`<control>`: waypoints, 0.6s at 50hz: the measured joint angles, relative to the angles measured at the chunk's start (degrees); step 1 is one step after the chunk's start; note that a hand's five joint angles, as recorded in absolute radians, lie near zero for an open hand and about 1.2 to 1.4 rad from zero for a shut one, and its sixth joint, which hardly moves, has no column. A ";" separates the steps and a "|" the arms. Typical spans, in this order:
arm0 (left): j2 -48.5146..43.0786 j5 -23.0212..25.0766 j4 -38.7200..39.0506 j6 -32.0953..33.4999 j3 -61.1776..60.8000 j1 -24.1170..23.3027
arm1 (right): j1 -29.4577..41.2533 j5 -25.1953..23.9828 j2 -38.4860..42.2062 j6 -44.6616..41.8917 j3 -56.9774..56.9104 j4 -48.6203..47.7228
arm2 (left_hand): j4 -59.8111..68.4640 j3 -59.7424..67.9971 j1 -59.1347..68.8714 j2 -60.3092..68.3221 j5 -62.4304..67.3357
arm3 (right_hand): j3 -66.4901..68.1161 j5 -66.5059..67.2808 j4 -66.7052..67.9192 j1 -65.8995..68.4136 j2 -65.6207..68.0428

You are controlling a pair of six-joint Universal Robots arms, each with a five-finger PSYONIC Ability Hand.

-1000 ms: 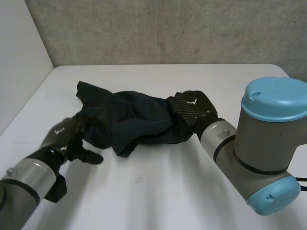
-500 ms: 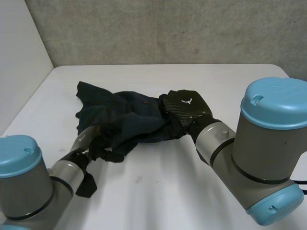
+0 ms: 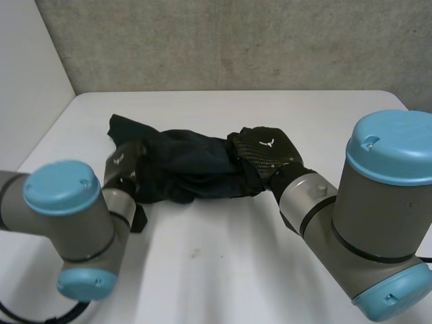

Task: Fold the shorts.

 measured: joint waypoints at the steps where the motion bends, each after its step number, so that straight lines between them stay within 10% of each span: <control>1: 0.22 0.17 -0.03 0.57 0.32 0.11 | -0.02 -0.02 -0.05 -0.17 -0.10 0.00 | 0.00 0.00 0.00 0.01 0.00 | 0.00 0.00 0.00 0.00 0.00; 15: 17.71 23.44 -21.97 42.88 8.33 4.26 | -1.88 -0.24 -4.33 -28.94 -6.09 7.56 | 0.21 0.01 0.00 0.11 0.00 | 0.00 0.00 0.00 0.00 0.00; 30: 14.61 24.78 -40.76 58.70 2.82 2.90 | -2.30 0.24 1.47 -43.35 -7.83 25.82 | 0.26 0.27 0.00 0.19 1.12 | 0.00 0.00 0.00 0.00 0.00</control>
